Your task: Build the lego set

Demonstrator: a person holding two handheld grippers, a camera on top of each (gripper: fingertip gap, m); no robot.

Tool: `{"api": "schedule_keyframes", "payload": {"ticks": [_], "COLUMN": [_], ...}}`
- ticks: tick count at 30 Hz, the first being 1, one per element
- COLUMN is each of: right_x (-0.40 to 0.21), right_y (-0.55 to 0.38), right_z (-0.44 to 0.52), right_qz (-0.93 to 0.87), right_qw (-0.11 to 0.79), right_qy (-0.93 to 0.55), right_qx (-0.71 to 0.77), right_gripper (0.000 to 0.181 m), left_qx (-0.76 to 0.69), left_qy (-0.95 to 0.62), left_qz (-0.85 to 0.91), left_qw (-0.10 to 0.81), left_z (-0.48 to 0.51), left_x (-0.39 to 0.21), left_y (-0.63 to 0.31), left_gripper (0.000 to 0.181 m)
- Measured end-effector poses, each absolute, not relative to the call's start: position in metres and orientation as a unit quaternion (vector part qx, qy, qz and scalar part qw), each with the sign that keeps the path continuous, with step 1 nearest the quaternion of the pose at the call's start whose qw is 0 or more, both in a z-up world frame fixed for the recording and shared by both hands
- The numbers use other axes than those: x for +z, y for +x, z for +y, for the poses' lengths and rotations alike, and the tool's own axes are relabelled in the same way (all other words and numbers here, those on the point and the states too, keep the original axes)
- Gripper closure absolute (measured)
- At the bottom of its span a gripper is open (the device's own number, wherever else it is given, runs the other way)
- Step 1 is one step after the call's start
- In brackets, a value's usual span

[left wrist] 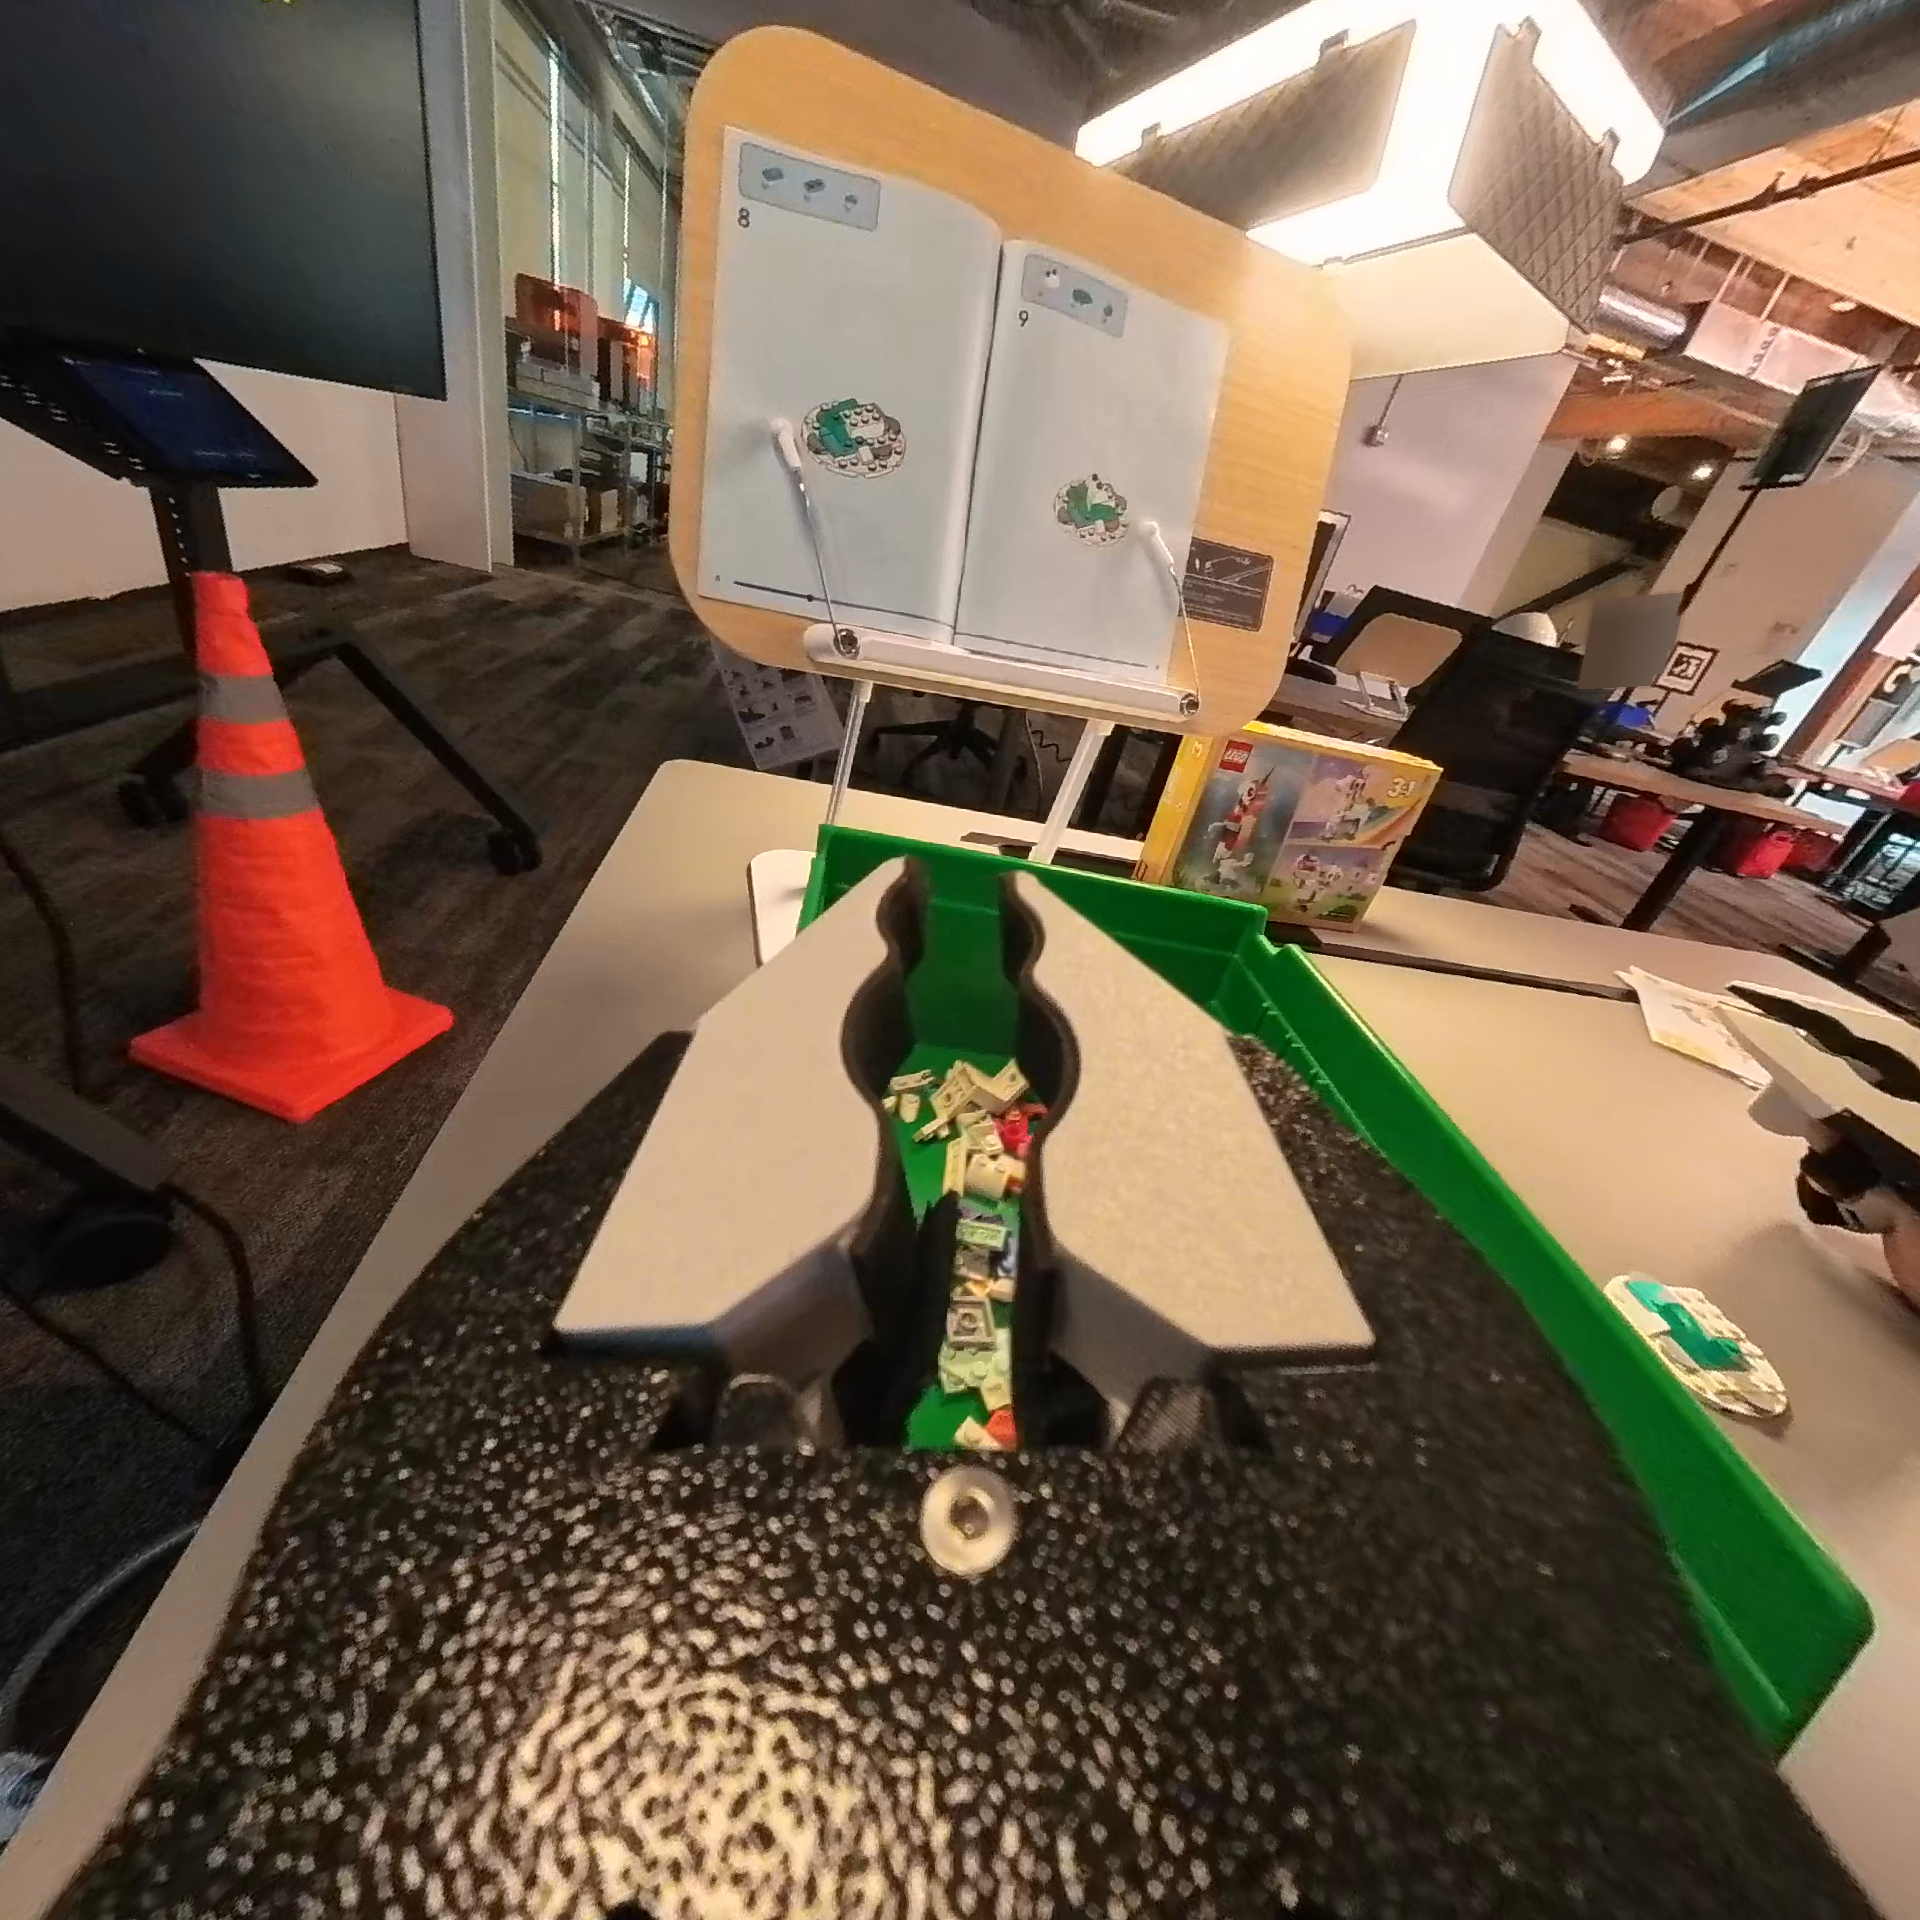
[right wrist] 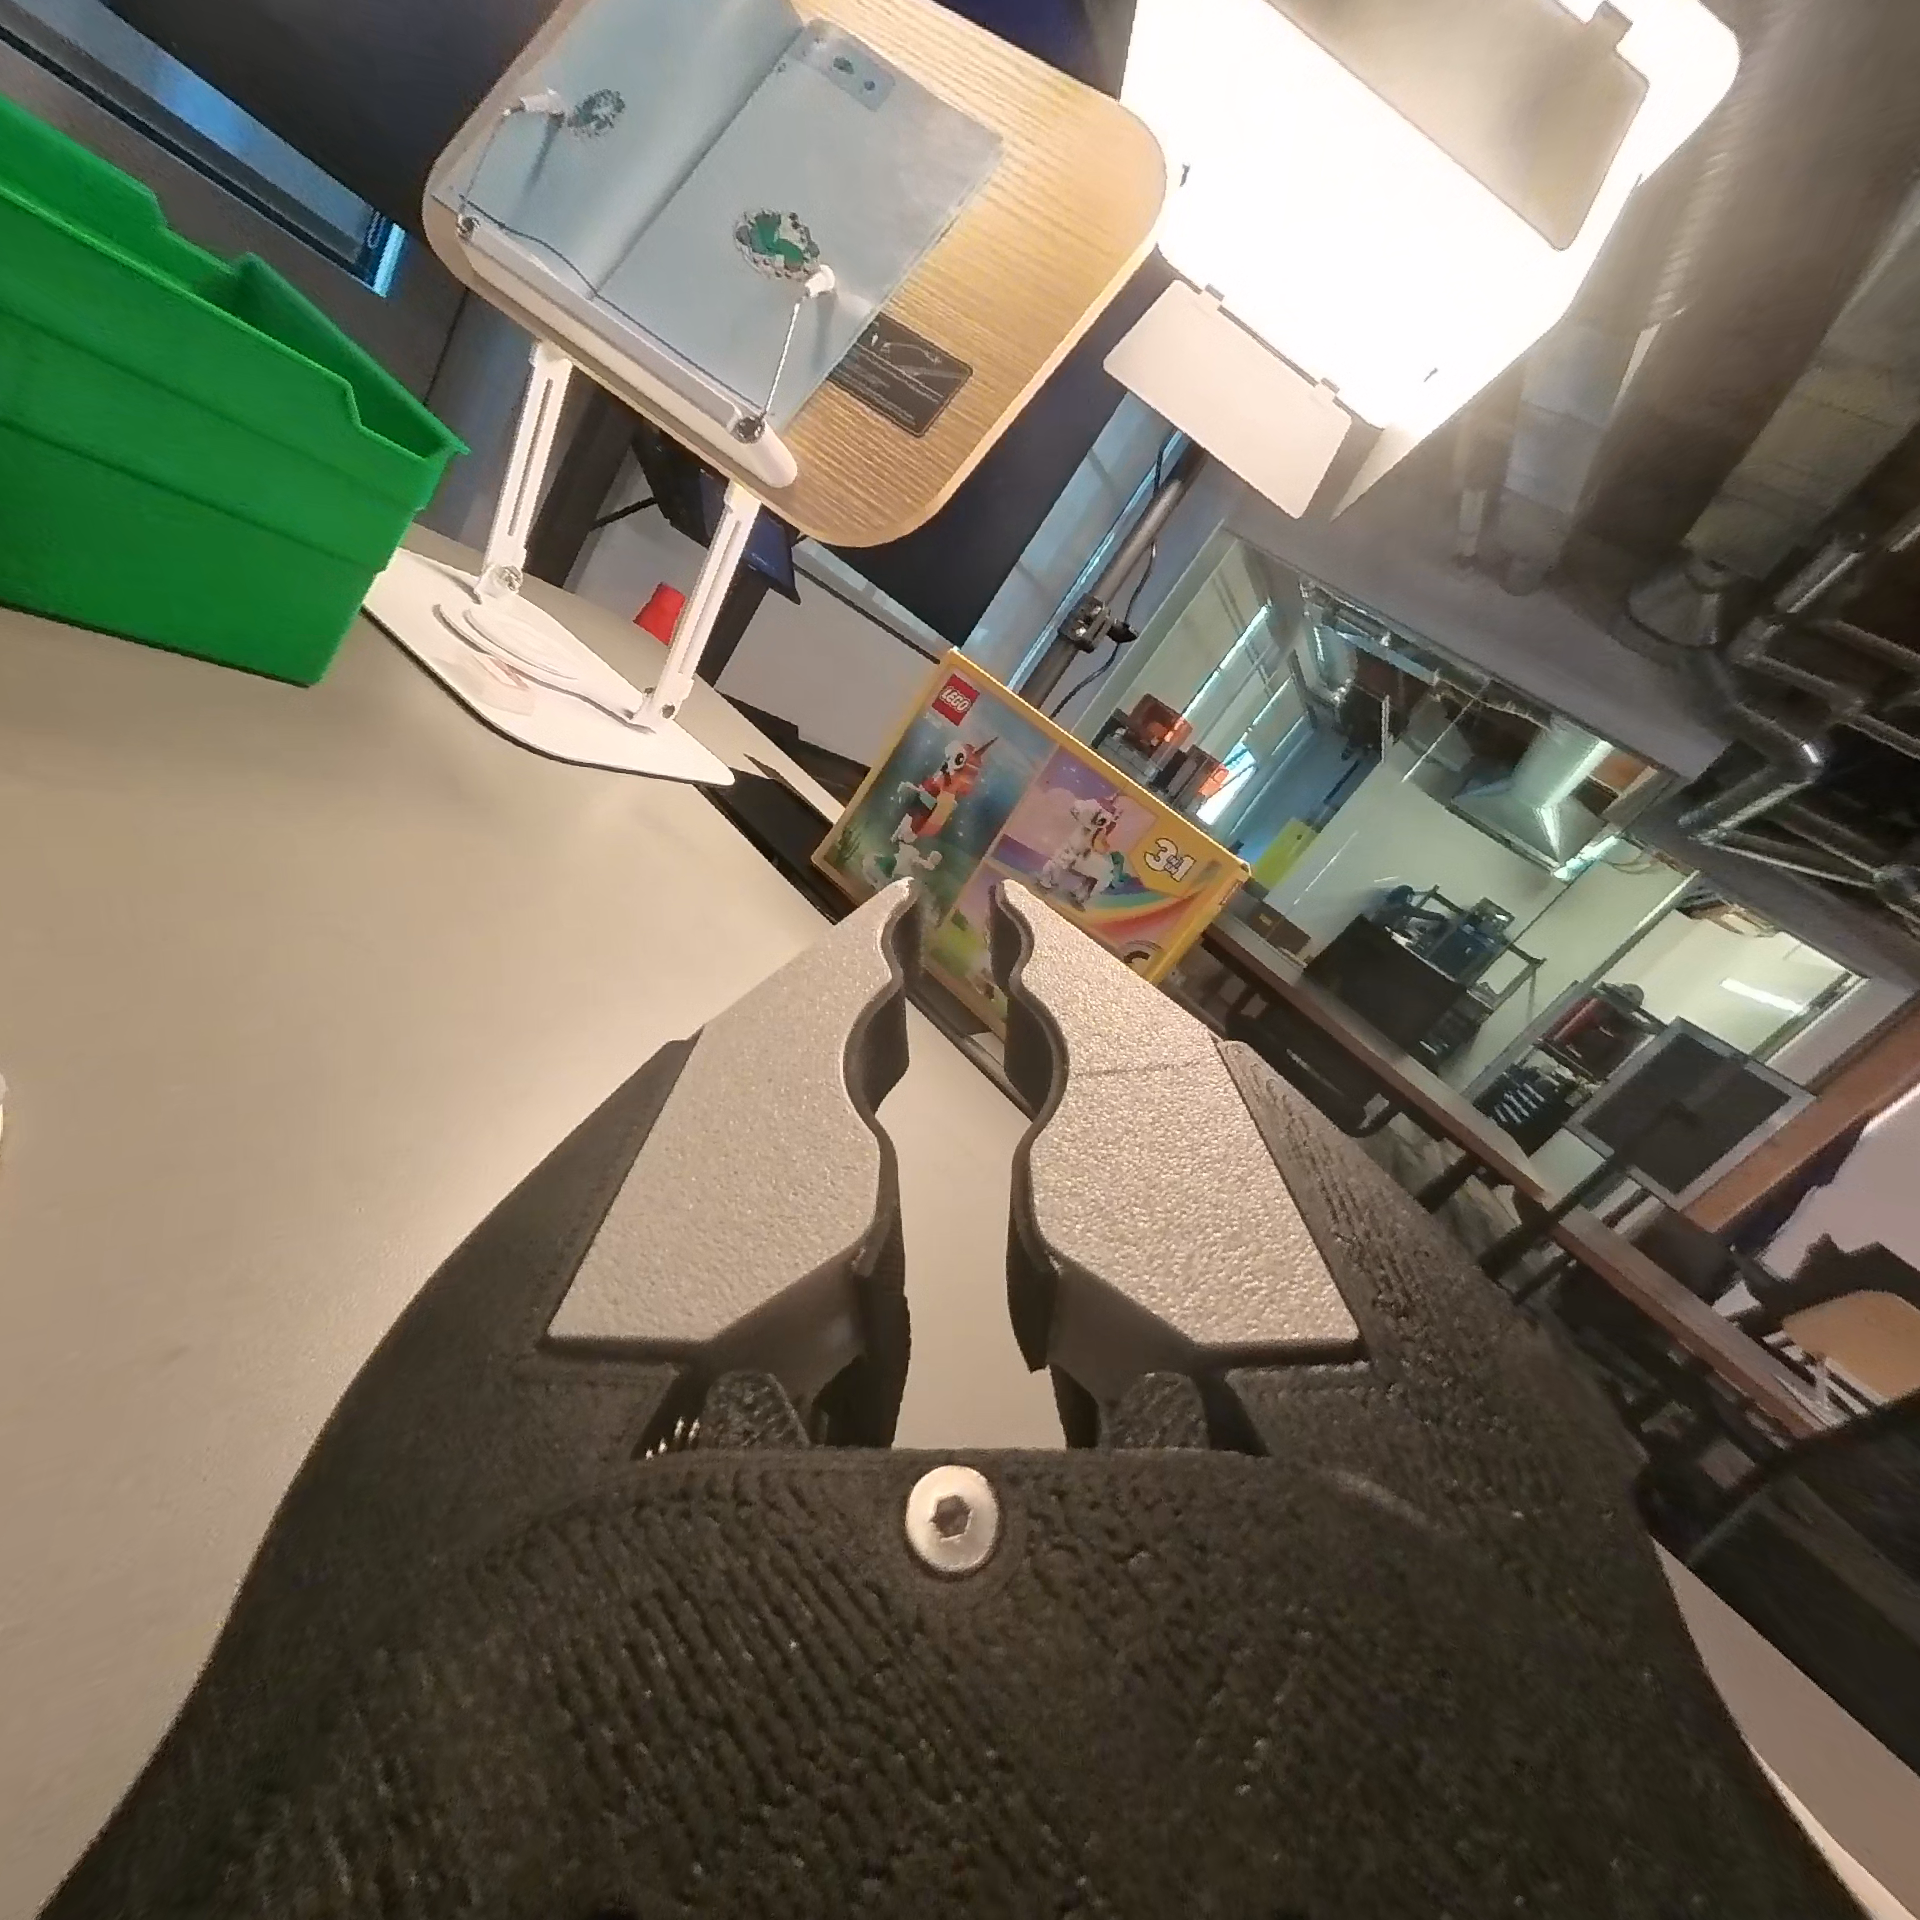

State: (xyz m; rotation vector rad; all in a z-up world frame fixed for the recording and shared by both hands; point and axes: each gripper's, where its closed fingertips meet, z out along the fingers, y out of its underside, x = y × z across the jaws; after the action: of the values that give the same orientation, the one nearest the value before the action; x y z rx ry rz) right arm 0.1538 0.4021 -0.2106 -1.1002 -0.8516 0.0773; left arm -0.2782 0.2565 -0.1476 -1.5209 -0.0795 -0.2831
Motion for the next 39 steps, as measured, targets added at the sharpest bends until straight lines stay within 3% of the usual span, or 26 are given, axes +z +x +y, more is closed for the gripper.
{"api": "schedule_keyframes", "payload": {"ticks": [4,11,39], "right_x": [-0.211,-0.212,-0.214], "right_y": [0.154,0.152,0.150], "right_z": [0.402,0.401,0.401], "right_qz": [-0.393,-0.398,-0.403], "right_qw": [0.766,0.764,0.761], "right_qy": [-0.508,-0.506,-0.507], "right_qx": [0.035,0.036,0.034], "right_gripper": [0.171,0.172,0.172], "left_qx": [-0.131,-0.096,-0.126], "left_qy": [-0.686,-0.710,-0.734], "left_qz": [-0.033,-0.004,0.010], "left_qw": [0.715,0.697,0.668], "left_z": [0.257,0.261,0.273], "left_x": [-0.148,-0.158,-0.167], "left_y": [-0.277,-0.268,-0.262], "left_gripper": [0.170,0.153,0.156]}}
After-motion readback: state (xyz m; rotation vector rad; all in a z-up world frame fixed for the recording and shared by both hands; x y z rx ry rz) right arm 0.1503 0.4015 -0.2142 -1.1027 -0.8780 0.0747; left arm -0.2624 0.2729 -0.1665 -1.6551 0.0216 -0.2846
